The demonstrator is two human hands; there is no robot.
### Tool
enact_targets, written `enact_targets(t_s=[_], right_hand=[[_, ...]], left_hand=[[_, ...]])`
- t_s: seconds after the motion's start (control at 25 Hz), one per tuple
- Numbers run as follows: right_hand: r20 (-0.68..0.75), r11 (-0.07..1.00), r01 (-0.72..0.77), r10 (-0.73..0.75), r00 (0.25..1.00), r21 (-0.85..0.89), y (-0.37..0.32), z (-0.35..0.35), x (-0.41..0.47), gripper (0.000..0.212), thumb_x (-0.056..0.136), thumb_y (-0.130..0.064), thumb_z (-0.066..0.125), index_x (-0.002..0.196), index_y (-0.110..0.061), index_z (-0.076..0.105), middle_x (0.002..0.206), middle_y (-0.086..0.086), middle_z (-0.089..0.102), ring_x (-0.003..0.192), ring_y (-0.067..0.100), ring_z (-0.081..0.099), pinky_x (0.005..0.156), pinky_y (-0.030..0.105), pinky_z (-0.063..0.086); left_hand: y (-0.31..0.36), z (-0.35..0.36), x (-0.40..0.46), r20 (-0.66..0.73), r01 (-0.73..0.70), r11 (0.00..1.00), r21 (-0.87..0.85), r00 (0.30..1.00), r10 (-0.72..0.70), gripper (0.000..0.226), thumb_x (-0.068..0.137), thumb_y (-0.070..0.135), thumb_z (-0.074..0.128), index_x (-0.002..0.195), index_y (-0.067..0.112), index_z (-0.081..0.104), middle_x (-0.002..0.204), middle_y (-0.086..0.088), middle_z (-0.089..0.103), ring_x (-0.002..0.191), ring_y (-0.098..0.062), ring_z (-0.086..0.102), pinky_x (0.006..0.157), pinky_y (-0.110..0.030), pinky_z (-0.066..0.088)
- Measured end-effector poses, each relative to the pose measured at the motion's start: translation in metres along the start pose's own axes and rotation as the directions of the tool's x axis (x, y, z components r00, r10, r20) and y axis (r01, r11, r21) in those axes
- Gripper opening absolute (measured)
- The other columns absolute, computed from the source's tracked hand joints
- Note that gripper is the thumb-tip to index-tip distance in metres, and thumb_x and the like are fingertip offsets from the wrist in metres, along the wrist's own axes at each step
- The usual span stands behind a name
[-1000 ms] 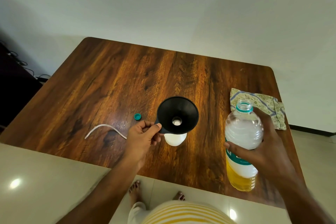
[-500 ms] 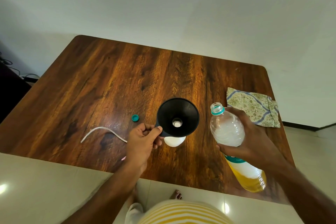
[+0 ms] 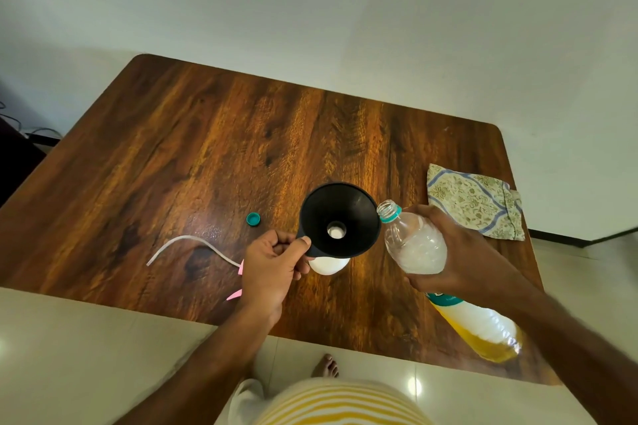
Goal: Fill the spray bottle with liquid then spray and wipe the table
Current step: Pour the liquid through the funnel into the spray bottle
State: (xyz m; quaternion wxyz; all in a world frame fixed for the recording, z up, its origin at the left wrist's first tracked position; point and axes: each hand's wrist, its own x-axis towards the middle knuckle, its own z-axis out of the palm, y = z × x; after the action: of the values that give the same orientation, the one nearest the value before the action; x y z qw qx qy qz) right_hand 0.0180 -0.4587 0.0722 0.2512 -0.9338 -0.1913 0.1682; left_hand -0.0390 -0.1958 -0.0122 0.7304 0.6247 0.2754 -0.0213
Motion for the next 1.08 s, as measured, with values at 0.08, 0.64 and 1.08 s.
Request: enact_targets(t_s=[0.08, 0.64, 1.08], right_hand=[[0.016, 1.000, 0.005, -0.005, 1.000, -0.001, -0.002, -0.001, 0.001, 0.092, 0.061, -0.031, 0.089, 0.128, -0.043, 0.027, 0.109, -0.040, 0.036, 0.095, -0.005, 0.052, 0.069, -0.004, 0.041], [0.135, 0.995, -0.038, 0.050, 0.990, -0.094, -0.003, -0.008, 0.010, 0.094, 0.064, -0.036, 0.086, 0.138, -0.037, 0.028, 0.104, -0.038, 0.036, 0.086, -0.004, 0.054, 0.065, 0.003, 0.039], [0.194, 0.986, -0.045, 0.077, 0.978, -0.163, -0.006, -0.014, 0.017, 0.095, 0.066, -0.037, 0.085, 0.140, -0.037, 0.025, 0.113, -0.021, 0.045, 0.083, -0.002, 0.052, 0.064, 0.004, 0.039]], left_hand=[[0.000, 0.000, 0.000, 0.000, 0.008, 1.000, -0.006, 1.000, -0.008, 0.008, 0.091, 0.012, 0.068, 0.095, 0.004, 0.067, 0.076, -0.016, 0.073, 0.056, -0.016, 0.060, 0.050, -0.024, 0.046], [-0.001, 0.000, 0.000, -0.012, 0.007, 1.000, -0.019, 1.000, -0.007, 0.008, 0.090, 0.010, 0.068, 0.095, 0.004, 0.067, 0.074, -0.013, 0.073, 0.054, -0.015, 0.060, 0.047, -0.022, 0.046], [0.000, 0.001, 0.000, -0.017, -0.008, 1.000, -0.004, 1.000, 0.008, 0.007, 0.090, 0.010, 0.068, 0.094, 0.005, 0.068, 0.072, -0.011, 0.074, 0.054, -0.015, 0.060, 0.048, -0.022, 0.046]])
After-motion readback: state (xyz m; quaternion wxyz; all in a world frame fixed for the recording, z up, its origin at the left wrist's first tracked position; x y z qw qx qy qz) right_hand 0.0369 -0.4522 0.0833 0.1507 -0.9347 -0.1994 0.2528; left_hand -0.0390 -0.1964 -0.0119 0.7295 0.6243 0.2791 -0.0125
